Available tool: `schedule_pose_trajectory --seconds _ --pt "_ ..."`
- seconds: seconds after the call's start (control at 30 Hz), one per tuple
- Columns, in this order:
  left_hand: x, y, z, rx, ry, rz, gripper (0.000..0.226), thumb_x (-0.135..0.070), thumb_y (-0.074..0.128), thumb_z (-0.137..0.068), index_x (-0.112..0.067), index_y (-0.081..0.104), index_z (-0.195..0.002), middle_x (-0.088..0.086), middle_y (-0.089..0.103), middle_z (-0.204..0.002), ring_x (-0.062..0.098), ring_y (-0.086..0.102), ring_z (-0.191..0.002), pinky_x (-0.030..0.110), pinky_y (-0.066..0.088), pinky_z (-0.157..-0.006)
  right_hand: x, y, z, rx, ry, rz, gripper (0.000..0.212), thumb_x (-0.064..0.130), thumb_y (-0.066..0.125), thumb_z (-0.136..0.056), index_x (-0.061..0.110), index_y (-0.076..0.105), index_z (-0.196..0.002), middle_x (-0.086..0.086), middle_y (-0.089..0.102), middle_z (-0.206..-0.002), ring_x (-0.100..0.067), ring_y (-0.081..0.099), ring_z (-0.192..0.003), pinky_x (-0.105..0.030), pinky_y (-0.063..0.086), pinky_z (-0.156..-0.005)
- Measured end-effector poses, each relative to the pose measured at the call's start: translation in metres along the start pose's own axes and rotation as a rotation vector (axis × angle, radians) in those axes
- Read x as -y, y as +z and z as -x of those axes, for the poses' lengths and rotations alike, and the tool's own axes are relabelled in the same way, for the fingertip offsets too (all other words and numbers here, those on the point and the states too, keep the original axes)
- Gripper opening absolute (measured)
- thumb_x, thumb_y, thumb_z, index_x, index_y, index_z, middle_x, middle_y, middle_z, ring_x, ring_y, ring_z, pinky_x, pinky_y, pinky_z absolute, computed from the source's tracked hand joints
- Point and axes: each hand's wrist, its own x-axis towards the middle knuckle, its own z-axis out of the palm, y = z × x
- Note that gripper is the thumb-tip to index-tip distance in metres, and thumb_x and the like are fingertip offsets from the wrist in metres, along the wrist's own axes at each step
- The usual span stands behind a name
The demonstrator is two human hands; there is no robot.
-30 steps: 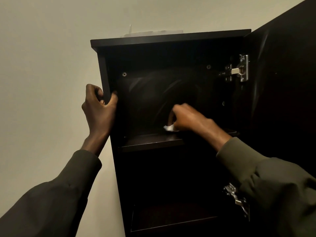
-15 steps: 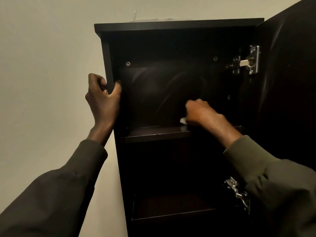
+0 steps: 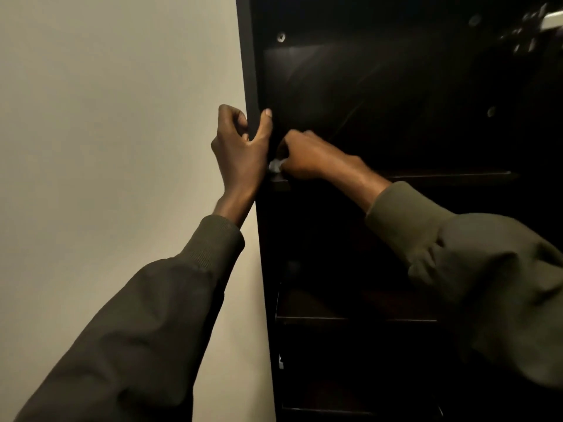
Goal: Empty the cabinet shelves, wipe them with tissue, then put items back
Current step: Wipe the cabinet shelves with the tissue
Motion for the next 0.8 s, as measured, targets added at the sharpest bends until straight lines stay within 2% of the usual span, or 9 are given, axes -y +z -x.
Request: schedule_pose_trajectory --seconds 0.1,0.17,0.27,0.37,0.43,0.53,0.6,0.7,0.8 --pt "0.004 -0.003 0.015 -0.003 -0.036 0.020 0.038 -0.041 0.068 -0.088 -0.014 0.041 -0.083 -0.010 0.039 -0.067 0.003 0.040 -0.058 0.013 0.035 -0.054 0.003 -0.001 0.016 -0.016 -0.036 -0.041 0.034 0.036 0.069 -0.086 0.023 0.067 -0.117 -0.001 0.067 -0.113 -0.017 0.064 -0.093 -0.028 0.051 -0.076" --pt "0.006 -0.006 0.025 -0.008 -0.075 0.039 0.040 -0.043 0.068 -0.088 -0.013 0.043 -0.083 -0.009 0.041 -0.067 0.002 0.041 -0.058 0.012 0.037 -0.055 0.007 -0.007 0.035 -0.023 -0.073 -0.091 0.027 0.031 0.067 -0.089 0.028 0.068 -0.115 0.005 0.067 -0.109 -0.008 0.061 -0.088 -0.023 0.046 -0.069" --pt "0.014 -0.012 0.046 -0.023 -0.145 0.084 0.037 -0.042 0.065 -0.091 -0.012 0.046 -0.081 -0.009 0.043 -0.065 0.003 0.043 -0.057 0.013 0.038 -0.055 0.006 -0.016 0.076 0.069 -0.118 -0.218 0.020 0.023 0.067 -0.090 0.034 0.072 -0.107 0.015 0.069 -0.096 0.003 0.062 -0.084 -0.017 0.044 -0.066" --pt "0.023 -0.022 0.074 0.007 -0.186 0.125 0.035 -0.038 0.063 -0.093 -0.010 0.047 -0.080 -0.008 0.042 -0.064 0.004 0.041 -0.056 0.018 0.039 -0.056 -0.015 -0.003 0.110 0.109 -0.130 -0.363 0.023 0.019 0.070 -0.086 0.035 0.074 -0.102 0.013 0.073 -0.093 -0.001 0.067 -0.089 -0.028 0.053 -0.080" --pt "0.030 -0.029 0.096 0.054 -0.204 0.118 0.034 -0.035 0.065 -0.093 -0.009 0.046 -0.080 -0.007 0.041 -0.064 0.004 0.040 -0.056 0.016 0.037 -0.054 -0.036 0.022 0.118 0.155 -0.065 -0.403 0.024 0.018 0.072 -0.084 0.037 0.074 -0.098 0.012 0.074 -0.091 -0.003 0.067 -0.088 -0.035 0.055 -0.087" --pt "0.043 -0.040 0.127 0.098 -0.261 0.110 0.035 -0.032 0.069 -0.090 -0.010 0.045 -0.079 -0.005 0.040 -0.062 0.005 0.039 -0.054 0.013 0.036 -0.054 -0.064 0.073 0.120 0.249 0.100 -0.372 0.022 0.025 0.070 -0.086 0.038 0.071 -0.104 0.014 0.070 -0.094 0.000 0.063 -0.088 -0.030 0.052 -0.087" --pt "0.052 -0.044 0.145 0.115 -0.304 0.113 0.035 -0.032 0.071 -0.088 -0.010 0.045 -0.078 -0.003 0.040 -0.061 0.005 0.037 -0.053 0.015 0.037 -0.054 -0.078 0.115 0.116 0.222 0.176 -0.336 0.022 0.026 0.068 -0.088 0.037 0.069 -0.108 0.014 0.068 -0.103 0.002 0.061 -0.092 -0.023 0.050 -0.083" --pt "0.062 -0.049 0.165 0.130 -0.351 0.112 0.037 -0.031 0.072 -0.088 -0.008 0.044 -0.078 -0.001 0.040 -0.061 0.006 0.036 -0.053 0.017 0.036 -0.053 -0.084 0.169 0.108 0.145 0.189 -0.230 0.027 0.024 0.065 -0.091 0.031 0.066 -0.117 0.007 0.065 -0.119 -0.008 0.061 -0.107 -0.020 0.045 -0.083" --pt "0.069 -0.052 0.178 0.148 -0.384 0.100 0.037 -0.031 0.072 -0.087 -0.007 0.044 -0.079 -0.007 0.039 -0.058 0.006 0.036 -0.051 0.018 0.035 -0.053 -0.080 0.196 0.099 0.073 0.117 -0.155 0.028 0.011 0.064 -0.089 0.020 0.069 -0.114 -0.001 0.070 -0.113 -0.015 0.065 -0.105 -0.024 0.053 -0.088"
